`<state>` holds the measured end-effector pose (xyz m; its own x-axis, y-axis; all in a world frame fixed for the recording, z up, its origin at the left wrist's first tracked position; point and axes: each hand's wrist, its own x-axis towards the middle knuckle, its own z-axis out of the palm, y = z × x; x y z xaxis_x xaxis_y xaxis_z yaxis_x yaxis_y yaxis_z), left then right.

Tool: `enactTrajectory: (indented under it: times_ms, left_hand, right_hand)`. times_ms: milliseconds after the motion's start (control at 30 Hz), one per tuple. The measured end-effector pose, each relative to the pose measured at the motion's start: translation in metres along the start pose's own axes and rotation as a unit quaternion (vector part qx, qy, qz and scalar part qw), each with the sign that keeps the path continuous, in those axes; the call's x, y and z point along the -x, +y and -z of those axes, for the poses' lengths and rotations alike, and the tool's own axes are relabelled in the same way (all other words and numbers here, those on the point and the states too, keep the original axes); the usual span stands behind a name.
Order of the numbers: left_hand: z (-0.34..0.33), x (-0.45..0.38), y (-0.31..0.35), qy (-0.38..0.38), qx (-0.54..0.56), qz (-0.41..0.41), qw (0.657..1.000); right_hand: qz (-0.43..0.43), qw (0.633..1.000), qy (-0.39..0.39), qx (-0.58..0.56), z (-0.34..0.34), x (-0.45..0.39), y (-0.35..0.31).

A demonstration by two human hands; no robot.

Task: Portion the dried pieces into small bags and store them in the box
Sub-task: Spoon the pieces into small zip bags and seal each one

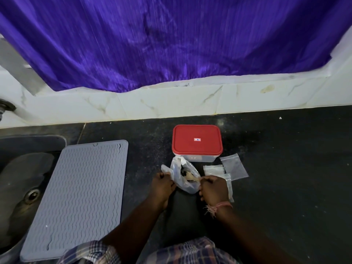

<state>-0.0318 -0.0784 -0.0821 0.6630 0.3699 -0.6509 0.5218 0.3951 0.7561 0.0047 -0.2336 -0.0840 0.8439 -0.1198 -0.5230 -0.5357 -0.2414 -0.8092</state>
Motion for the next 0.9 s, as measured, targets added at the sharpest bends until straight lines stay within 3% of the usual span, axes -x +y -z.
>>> enactTrajectory:
  times_ms: [167,300,467,567,900]
  left_hand:
    - [0.000,0.001,0.009,0.027,-0.016,0.014,0.999]
    - [0.006,-0.003,0.014,0.073,-0.054,-0.001,0.996]
    - [0.016,-0.010,0.011,0.147,-0.192,-0.026,0.970]
    - [0.020,-0.014,0.009,0.141,-0.276,-0.026,0.950]
    - [0.016,-0.005,0.006,0.129,-0.218,-0.063,0.965]
  right_hand:
    - [0.026,1.000,0.011,-0.009,0.010,0.001,-0.006]
    - [-0.002,0.999,-0.012,-0.047,0.020,0.005,-0.014]
    - [-0.009,0.997,-0.025,-0.068,0.022,0.012,-0.023]
    - [0.008,0.997,-0.036,-0.073,0.020,0.018,-0.030]
    - [0.095,0.993,-0.064,-0.017,0.000,0.025,-0.032]
